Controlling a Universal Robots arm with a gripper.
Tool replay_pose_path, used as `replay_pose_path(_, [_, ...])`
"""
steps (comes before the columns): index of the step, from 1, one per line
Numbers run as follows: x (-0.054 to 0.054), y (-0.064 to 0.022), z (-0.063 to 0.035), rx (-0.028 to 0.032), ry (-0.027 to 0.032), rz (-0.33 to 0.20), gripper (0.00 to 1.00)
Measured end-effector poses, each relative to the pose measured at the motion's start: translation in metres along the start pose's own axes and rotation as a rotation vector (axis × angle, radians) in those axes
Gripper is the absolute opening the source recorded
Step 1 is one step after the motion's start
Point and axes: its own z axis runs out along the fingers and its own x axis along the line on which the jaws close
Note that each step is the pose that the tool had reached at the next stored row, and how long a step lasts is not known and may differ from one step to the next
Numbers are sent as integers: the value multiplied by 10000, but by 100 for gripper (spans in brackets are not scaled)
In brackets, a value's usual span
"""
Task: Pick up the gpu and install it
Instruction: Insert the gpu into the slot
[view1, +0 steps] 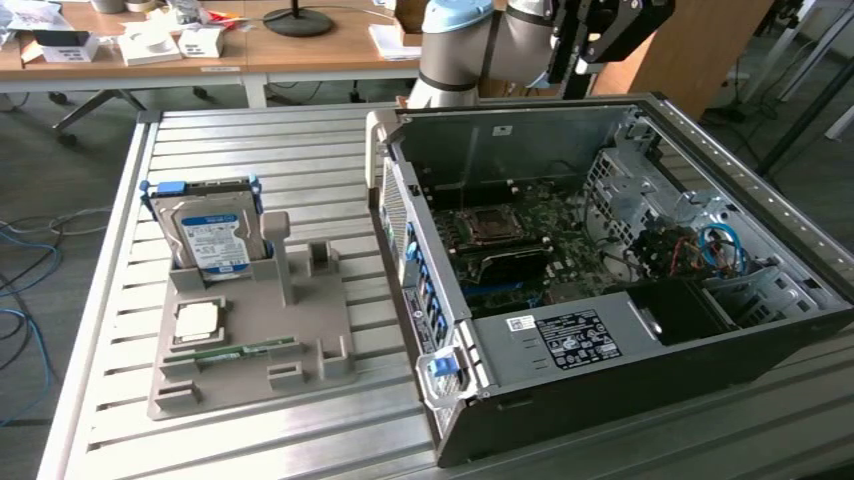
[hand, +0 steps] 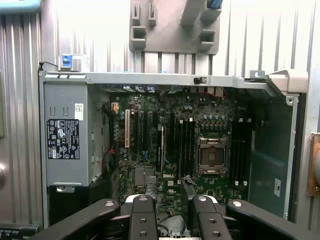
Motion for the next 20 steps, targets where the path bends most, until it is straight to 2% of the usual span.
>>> replay_pose_path(13, [0,0,5,1,-1,0,34])
replay_pose_path(20, [1,3,110,-6,-16,3,34])
